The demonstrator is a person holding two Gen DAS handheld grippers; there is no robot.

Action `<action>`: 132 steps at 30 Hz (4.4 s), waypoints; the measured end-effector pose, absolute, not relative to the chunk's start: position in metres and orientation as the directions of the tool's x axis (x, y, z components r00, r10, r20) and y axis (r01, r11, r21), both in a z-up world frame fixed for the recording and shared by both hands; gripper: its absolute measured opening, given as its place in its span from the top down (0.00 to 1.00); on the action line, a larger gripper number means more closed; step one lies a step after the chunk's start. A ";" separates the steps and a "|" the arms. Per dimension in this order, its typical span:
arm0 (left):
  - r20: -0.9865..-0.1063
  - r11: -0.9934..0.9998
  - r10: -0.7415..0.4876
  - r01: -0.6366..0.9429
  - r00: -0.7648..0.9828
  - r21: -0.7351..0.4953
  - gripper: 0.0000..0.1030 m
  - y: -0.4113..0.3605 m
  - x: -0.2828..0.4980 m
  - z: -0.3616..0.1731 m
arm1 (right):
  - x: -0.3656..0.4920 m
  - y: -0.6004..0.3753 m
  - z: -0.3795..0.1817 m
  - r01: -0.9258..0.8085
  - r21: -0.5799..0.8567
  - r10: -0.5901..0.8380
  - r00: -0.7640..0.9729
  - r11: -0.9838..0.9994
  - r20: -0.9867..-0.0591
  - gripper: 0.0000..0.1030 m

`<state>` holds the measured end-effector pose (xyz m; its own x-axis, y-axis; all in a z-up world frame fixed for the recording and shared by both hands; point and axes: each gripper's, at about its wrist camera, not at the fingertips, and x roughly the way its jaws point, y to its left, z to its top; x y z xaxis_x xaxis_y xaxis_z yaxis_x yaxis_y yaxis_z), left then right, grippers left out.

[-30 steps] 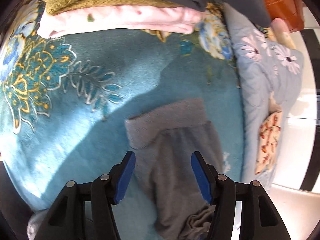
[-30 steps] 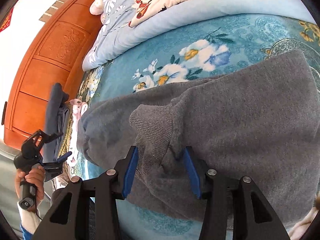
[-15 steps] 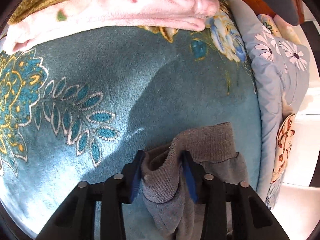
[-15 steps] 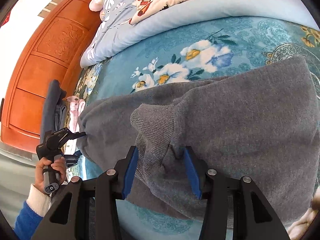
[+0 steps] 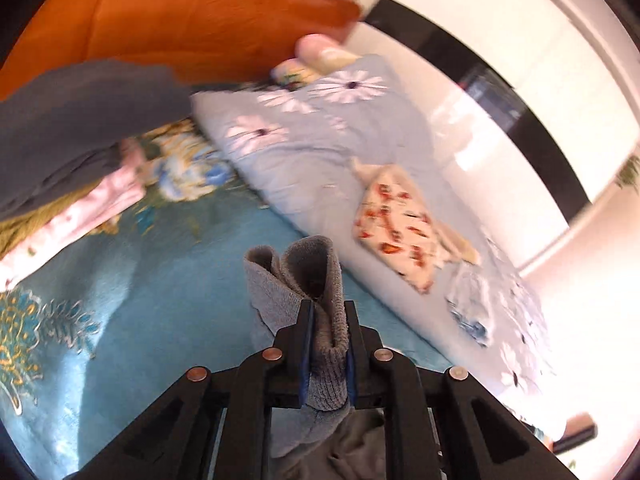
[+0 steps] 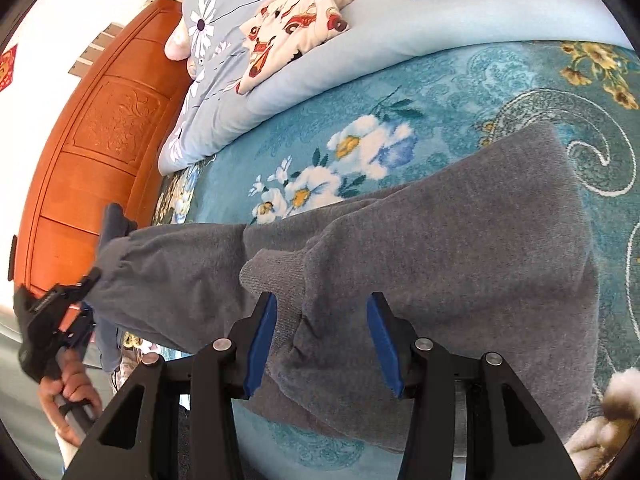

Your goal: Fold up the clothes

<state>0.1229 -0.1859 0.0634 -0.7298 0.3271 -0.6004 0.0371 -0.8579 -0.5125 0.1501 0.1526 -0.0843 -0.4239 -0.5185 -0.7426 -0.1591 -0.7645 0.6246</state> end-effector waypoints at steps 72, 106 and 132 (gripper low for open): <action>-0.870 -0.876 0.432 0.121 -0.239 -0.467 0.36 -0.090 0.156 -0.074 | 0.174 0.251 -0.098 -0.205 0.557 -0.447 -0.407 -0.805 -0.796 0.66; -0.856 -0.862 0.494 0.045 -0.154 -0.506 0.08 -0.064 0.116 -0.105 | 0.188 0.274 -0.145 -0.324 0.768 -0.589 -0.500 -0.552 -0.634 0.15; -0.828 -0.841 0.537 -0.032 -0.163 -0.540 0.45 -0.057 0.125 -0.096 | 0.183 0.251 -0.134 -0.322 0.702 -0.564 -0.428 -0.636 -0.707 0.52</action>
<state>0.1251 -0.0566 -0.0960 -0.1634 0.5370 -0.8276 -0.0317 -0.8413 -0.5396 0.1832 0.2508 -0.1339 -0.4275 -0.5639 -0.7066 -0.3215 -0.6356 0.7018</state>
